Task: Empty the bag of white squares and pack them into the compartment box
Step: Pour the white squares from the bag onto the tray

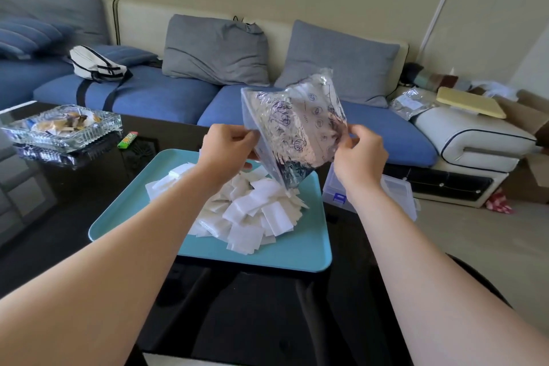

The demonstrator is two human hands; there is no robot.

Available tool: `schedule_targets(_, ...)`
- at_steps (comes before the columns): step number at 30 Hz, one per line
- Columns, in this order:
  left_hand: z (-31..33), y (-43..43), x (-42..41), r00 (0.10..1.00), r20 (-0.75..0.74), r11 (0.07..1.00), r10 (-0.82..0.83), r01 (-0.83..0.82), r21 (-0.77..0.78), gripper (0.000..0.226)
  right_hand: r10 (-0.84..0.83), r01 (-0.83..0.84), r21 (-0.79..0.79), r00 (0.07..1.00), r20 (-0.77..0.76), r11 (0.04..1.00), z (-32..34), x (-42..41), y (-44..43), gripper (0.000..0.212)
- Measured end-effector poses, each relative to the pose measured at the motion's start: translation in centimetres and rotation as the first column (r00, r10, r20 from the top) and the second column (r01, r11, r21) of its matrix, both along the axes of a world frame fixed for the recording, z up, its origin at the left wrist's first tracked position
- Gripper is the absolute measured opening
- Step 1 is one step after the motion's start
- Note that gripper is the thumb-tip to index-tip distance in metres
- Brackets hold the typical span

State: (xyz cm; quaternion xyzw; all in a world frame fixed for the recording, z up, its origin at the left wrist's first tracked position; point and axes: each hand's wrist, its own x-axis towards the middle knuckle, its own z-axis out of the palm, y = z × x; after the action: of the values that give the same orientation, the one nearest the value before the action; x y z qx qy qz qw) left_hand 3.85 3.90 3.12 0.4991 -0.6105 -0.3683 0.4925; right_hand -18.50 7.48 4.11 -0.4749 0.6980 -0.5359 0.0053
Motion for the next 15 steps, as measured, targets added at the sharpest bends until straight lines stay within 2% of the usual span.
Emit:
schedule_targets(4, 0.7, 0.8, -0.6, 0.965, 0.199, 0.96, 0.171, -0.118, -0.254, 0.034, 0.066, -0.091, 0.175, 0.987, 0.145, 0.98, 0.0, 0.0, 0.1, 0.044)
schedule_targets(8, 1.4, 1.9, -1.7, 0.967, 0.205, 0.918, 0.154, -0.063, -0.392, 0.039, 0.166, -0.221, 0.283, 0.964, 0.206, 0.933, -0.2, 0.6, 0.2, 0.043)
schedule_targets(12, 1.8, 2.5, -2.4, 0.984, 0.173, 0.927, 0.041, 0.027, -0.373, 0.048, 0.155, -0.239, 0.336, 0.953, 0.26, 0.911, -0.3, 1.0, 0.5, 0.04)
schedule_targets(15, 2.1, 2.8, -2.5, 0.989, 0.122, 0.947, -0.088, 0.121, -0.298, 0.046, 0.103, -0.255, 0.356, 0.913, 0.395, 0.899, -0.5, 0.8, -0.1, 0.034)
